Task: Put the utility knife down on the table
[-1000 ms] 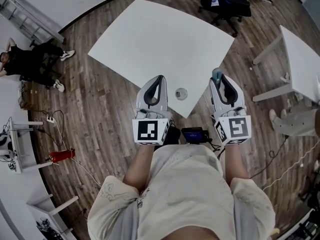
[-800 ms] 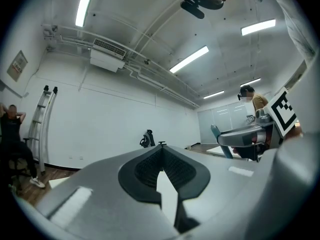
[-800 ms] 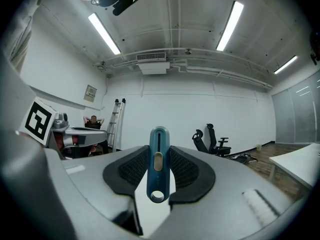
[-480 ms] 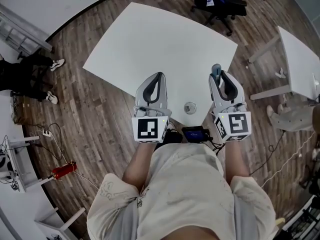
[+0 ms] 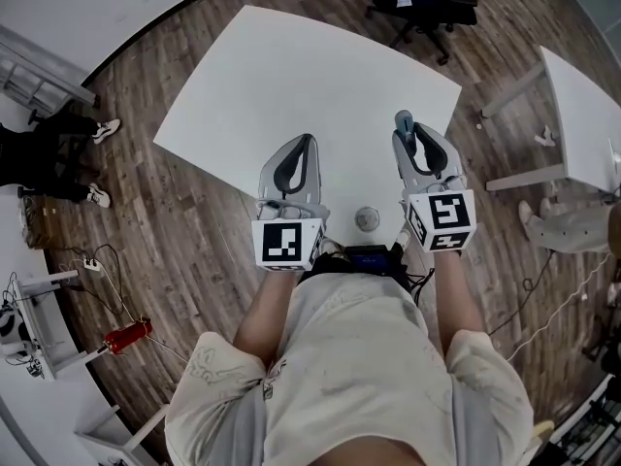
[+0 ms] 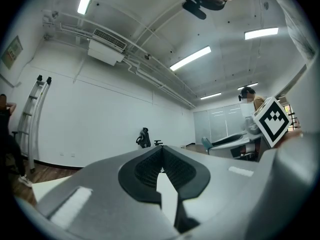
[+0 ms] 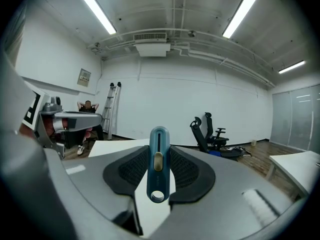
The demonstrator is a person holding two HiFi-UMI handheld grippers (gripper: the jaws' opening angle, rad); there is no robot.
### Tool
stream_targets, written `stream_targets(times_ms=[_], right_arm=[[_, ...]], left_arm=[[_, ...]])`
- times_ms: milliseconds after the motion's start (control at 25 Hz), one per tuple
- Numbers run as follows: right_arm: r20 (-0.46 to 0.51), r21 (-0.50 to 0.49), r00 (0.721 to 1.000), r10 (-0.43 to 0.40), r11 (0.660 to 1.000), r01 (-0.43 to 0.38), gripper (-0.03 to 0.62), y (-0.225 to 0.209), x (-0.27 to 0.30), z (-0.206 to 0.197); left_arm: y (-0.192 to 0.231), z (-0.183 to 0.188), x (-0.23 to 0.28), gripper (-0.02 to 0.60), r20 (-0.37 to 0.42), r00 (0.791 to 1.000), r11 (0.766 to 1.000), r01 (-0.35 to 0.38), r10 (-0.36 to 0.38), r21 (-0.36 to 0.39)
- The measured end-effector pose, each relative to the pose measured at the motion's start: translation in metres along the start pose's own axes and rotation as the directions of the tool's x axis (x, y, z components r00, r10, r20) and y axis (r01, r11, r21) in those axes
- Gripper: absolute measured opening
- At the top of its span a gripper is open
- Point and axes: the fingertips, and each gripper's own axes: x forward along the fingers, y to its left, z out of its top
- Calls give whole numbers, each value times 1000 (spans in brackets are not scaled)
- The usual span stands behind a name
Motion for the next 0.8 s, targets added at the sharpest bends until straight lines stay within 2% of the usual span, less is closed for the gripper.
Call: stream_targets(times_ms=[240, 440, 800], right_arm=[[-90, -17, 996, 12, 1000, -13, 135, -19, 30, -55], [-163, -13, 986, 10, 1000, -12, 135, -27, 68, -99], [-271, -13, 963, 4, 1000, -8, 133, -18, 112, -141]], left_arm=[[-21, -26, 13, 20, -17, 1000, 1000, 6, -6, 15], [-17, -49, 23, 18, -28, 1000, 1000, 6, -6, 15], [1, -55, 20, 18, -29, 1000, 1000, -2, 2, 4]])
